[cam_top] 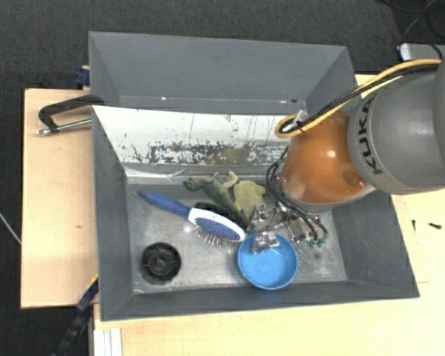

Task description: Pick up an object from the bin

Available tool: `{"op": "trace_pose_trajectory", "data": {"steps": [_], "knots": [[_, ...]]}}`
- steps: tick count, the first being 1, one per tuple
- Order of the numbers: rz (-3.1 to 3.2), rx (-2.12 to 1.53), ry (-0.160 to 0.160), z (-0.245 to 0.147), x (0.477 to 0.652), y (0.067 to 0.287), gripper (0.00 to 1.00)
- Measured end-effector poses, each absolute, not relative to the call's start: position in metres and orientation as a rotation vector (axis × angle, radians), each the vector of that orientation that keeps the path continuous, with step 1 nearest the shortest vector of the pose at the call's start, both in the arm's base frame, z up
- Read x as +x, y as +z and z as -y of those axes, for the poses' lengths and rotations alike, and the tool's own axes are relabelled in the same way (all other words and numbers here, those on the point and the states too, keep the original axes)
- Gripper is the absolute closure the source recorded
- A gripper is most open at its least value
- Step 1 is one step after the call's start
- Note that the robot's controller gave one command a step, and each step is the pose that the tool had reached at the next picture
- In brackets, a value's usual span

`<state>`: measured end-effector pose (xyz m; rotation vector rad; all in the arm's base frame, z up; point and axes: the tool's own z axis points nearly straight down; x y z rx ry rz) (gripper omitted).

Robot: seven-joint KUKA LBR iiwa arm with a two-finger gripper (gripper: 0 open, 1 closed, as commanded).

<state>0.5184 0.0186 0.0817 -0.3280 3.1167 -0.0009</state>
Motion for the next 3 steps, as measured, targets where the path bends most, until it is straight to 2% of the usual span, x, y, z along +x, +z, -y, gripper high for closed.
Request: {"op": "trace_pose_trajectory", "data": {"steps": [1, 2, 3], "knots": [[-3.125, -0.329, 0.001, -0.019, 0.516, 0.079, 0.0], [-3.115, -0.328, -0.001, -0.019, 0.519, 0.082, 1.0], [-3.081, -0.533, -0.001, -0.032, 0.52, 0.242, 1.0]]}}
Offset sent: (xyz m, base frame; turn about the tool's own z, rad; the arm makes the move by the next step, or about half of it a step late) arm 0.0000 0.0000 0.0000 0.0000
